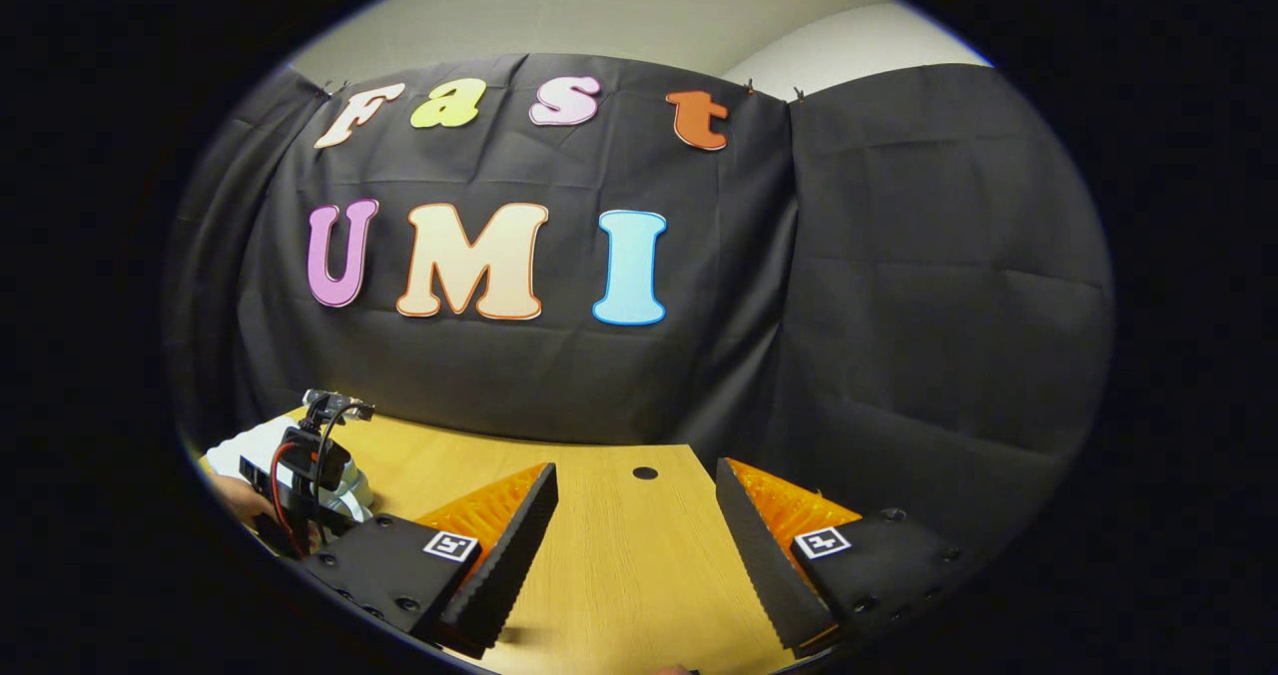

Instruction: First open the suitcase, pack the skin care products into it, and then close the suitcase.

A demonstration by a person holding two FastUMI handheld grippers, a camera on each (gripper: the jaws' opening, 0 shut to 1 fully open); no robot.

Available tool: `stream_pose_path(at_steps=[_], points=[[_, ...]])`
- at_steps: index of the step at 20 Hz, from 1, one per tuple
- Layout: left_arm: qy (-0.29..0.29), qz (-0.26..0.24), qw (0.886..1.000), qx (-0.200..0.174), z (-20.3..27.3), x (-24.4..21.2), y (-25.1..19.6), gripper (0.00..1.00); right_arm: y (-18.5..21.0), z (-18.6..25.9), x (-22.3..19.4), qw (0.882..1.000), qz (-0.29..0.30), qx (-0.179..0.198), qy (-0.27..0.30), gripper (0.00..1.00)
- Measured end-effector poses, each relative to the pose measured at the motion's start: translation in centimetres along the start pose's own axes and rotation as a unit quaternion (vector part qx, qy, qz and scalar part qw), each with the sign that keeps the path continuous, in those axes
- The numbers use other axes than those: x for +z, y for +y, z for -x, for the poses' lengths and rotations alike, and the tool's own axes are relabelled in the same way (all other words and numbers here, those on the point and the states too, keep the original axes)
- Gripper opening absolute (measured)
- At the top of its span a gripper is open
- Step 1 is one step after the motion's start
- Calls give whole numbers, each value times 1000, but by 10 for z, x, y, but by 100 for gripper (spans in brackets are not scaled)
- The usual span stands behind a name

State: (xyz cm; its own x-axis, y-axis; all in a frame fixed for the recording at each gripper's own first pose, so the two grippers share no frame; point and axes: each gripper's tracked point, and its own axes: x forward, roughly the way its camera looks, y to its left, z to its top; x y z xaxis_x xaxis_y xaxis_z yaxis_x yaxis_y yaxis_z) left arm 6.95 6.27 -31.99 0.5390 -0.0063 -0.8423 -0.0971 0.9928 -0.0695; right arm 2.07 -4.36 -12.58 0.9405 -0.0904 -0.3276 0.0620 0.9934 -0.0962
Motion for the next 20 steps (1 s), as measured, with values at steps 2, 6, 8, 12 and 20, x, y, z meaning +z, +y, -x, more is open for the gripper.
stream_pose_path(at_steps=[2,6,8,12,20], points=[[6,-2,1000,11,2,-1,5,77,-3,0,-2,1000,-2,-1,4,99],[8,9,1000,27,2,-2,19,20,-10,1,-7,1000,-4,-5,6,99],[13,10,999,29,2,-2,19,8,-11,2,-10,1000,-3,-4,8,99],[24,-18,999,32,4,-1,18,5,-13,6,-4,1000,2,-3,-2,99],[20,-39,999,19,30,8,10,0,-5,11,-3,1000,-14,9,-13,99]])
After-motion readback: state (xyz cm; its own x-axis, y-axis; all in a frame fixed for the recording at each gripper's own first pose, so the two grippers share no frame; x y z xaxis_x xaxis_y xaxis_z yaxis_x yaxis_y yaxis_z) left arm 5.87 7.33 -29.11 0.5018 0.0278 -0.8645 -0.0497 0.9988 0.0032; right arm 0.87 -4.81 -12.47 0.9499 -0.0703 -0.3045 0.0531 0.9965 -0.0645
